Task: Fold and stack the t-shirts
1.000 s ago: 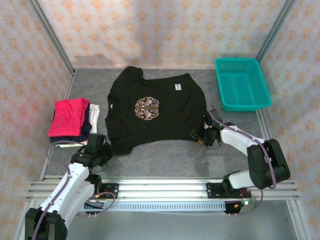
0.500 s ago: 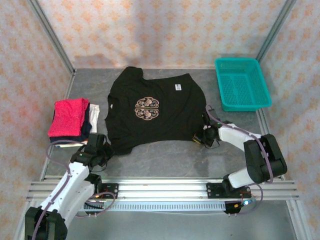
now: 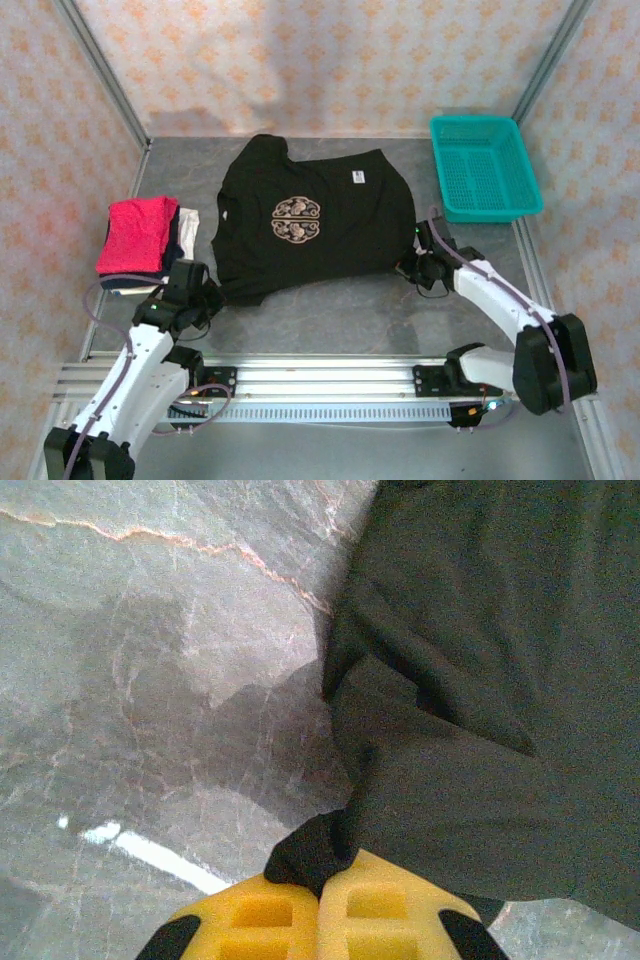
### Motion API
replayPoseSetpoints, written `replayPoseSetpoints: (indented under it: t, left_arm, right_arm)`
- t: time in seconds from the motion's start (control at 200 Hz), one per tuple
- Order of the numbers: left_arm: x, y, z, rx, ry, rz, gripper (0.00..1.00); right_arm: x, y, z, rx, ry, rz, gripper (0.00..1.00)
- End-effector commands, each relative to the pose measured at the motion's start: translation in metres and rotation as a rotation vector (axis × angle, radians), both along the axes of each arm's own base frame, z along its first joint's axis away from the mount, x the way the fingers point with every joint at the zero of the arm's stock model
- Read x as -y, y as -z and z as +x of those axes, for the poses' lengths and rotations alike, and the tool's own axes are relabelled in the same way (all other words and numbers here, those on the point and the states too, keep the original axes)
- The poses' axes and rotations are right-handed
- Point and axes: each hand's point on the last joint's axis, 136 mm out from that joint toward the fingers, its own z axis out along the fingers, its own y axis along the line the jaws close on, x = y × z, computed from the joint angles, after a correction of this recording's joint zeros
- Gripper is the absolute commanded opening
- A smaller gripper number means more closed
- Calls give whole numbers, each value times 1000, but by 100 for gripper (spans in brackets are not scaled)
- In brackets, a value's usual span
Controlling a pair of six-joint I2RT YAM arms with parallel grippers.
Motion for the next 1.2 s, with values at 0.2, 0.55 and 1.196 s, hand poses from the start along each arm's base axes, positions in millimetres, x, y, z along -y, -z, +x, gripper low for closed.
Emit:
replayPoseSetpoints:
  t: [0.2, 0.55, 1.196]
  left_arm:
    - [0, -19, -2, -98, -40, 14, 0]
    - [7, -64, 70, 11, 34, 77, 0]
    - [8, -88, 149, 14, 225, 265, 0]
  right_arm:
    - [11, -20, 3, 29, 12, -72, 0]
    - [11, -26, 53, 29, -51, -121, 0]
    - [15, -22, 95, 44, -58, -95, 0]
